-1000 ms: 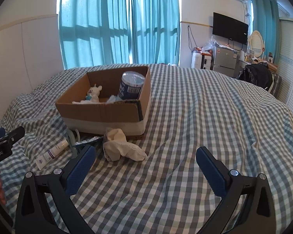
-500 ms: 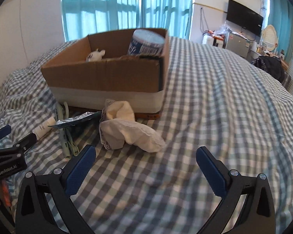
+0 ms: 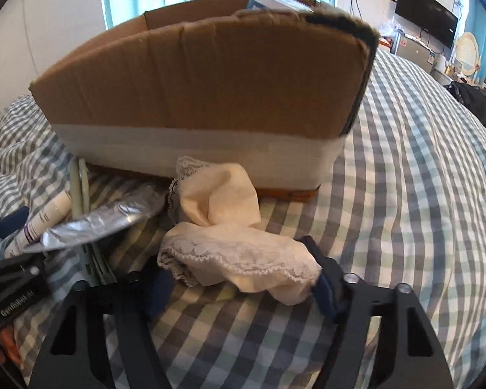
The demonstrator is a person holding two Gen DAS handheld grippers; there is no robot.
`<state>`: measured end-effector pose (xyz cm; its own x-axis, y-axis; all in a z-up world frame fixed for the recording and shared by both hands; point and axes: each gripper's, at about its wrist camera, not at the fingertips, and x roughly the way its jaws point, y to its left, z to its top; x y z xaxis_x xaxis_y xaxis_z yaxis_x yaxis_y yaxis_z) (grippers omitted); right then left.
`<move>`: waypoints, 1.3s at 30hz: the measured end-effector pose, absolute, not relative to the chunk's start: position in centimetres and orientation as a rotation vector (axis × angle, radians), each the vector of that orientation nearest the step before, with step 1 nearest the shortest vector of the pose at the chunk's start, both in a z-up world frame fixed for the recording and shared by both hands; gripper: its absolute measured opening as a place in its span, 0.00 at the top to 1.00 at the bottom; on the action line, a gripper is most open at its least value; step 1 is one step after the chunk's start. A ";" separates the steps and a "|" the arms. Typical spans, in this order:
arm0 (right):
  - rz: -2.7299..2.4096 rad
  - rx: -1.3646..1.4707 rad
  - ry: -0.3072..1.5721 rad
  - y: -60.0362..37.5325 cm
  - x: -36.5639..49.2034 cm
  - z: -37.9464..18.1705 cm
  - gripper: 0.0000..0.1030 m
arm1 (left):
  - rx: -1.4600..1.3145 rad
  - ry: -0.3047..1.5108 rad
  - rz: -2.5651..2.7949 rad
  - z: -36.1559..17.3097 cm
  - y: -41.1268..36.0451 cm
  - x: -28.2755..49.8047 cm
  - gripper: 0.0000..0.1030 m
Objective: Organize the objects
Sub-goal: 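Grasp the white toothpaste tube with the left gripper, then grasp the lace cloth with the right gripper and carry both toward the box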
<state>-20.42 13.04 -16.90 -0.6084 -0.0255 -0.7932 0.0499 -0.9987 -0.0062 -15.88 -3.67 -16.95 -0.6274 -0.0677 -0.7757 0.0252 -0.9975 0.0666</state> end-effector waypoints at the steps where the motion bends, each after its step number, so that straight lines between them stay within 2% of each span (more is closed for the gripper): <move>1: -2.783 1.364 0.042 13.2 -20.2 -16.8 0.50 | 1.324 -0.079 -2.787 -16.9 -3.7 -15.7 0.43; 2: -2.787 1.357 0.041 13.3 -20.0 -16.6 0.61 | 1.320 -0.079 -2.788 -16.9 -3.8 -15.7 0.50; 3: -2.790 1.352 0.040 13.4 -19.8 -16.6 0.67 | 1.316 -0.073 -2.795 -16.8 -3.8 -15.5 0.55; 4: -2.791 1.345 0.038 13.4 -19.5 -16.5 0.70 | 1.319 -0.070 -2.803 -16.7 -3.8 -15.5 0.64; 5: -2.784 1.344 0.036 13.5 -19.2 -16.4 0.74 | 1.320 -0.075 -2.806 -16.7 -3.8 -15.4 0.68; 8: -2.776 1.343 0.039 13.7 -18.3 -16.0 0.77 | 1.320 -0.095 -2.812 -16.6 -3.4 -14.7 0.76; 17: -2.752 1.322 0.041 13.7 -14.3 -14.4 0.82 | 1.337 -0.054 -2.846 -15.0 -2.9 -12.0 0.76; 39: -2.818 1.211 0.091 12.5 -4.4 -8.6 0.82 | 1.263 -0.021 -2.977 -9.7 -0.8 -4.6 0.76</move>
